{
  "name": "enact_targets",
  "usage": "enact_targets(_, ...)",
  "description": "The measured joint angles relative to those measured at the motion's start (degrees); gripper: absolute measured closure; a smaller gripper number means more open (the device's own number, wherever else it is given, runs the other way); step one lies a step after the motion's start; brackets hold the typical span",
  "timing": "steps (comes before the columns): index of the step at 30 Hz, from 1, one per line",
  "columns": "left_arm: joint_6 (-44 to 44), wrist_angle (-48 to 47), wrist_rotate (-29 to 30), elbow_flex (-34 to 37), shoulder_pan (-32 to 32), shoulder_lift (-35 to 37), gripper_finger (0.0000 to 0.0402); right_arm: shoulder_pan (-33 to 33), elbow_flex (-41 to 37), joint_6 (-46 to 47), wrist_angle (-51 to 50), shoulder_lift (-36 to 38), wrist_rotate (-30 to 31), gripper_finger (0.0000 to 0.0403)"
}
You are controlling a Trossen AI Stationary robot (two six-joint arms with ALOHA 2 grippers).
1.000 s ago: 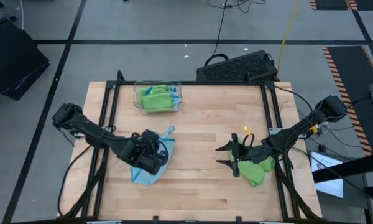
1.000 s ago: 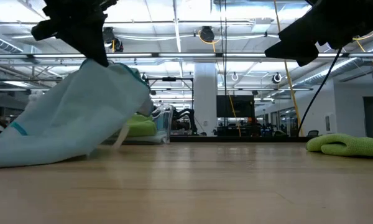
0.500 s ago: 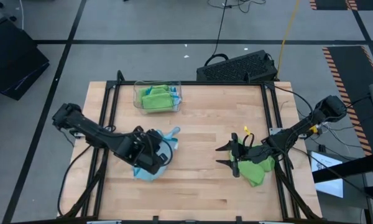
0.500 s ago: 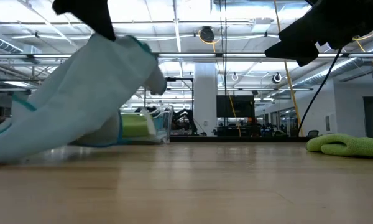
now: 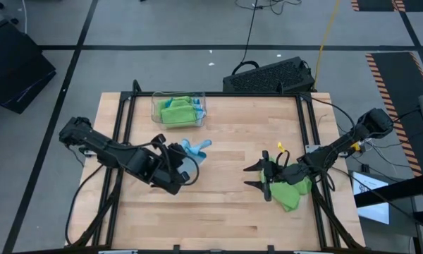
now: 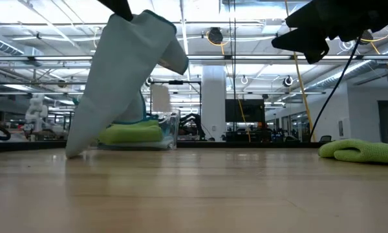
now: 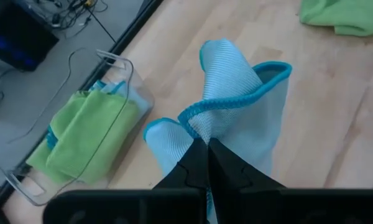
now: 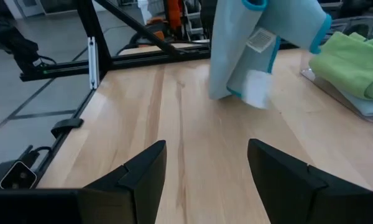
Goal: Fold microfiber towels
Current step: Fold the blue microfiber cloth
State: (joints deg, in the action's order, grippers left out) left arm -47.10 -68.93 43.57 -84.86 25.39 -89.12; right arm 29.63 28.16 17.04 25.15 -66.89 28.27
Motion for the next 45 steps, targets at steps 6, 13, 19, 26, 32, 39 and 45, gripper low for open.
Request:
enact_targets(6, 1.9, 0.0, 2.0, 0.0, 0.0, 0.0, 0.0396, 0.0, 0.0, 0.0, -0.1, 0.0, 0.0, 0.0186)
enact_targets(13, 7.7, 1.0, 3.2, -0.1, -0.2, 1.3, 0.0396, 0.0, 0.0, -0.7, 0.3, 0.0, 0.1, 0.0186)
enact_targets(19, 12.0, 3.3, 4.0, -0.2, -0.2, 3.0, 0.0396, 0.0, 0.0, -2.8, -0.1, 0.0, 0.1, 0.0186)
enact_targets(26, 12.2, 3.2, 5.7, -0.1, 0.0, 3.0, 0.0396, 0.0, 0.0, -2.7, 0.3, 0.0, 0.0, 0.0186)
enact_targets(32, 9.4, 4.2, 6.3, -0.1, 0.7, 3.0, 0.0396, 0.0, 0.0, 0.7, 0.1, 0.0, 0.0, 0.0186)
enact_targets(39, 11.6, 8.4, 11.1, -0.1, 3.2, 3.0, 0.0396, 0.0, 0.0, -0.9, -0.1, 0.0, 0.1, 0.0186)
enact_targets(45, 12.6, 11.4, 12.2, 1.9, 4.2, 3.0, 0.0396, 0.0, 0.0, -1.9, -0.1, 0.0, 0.1, 0.0186)
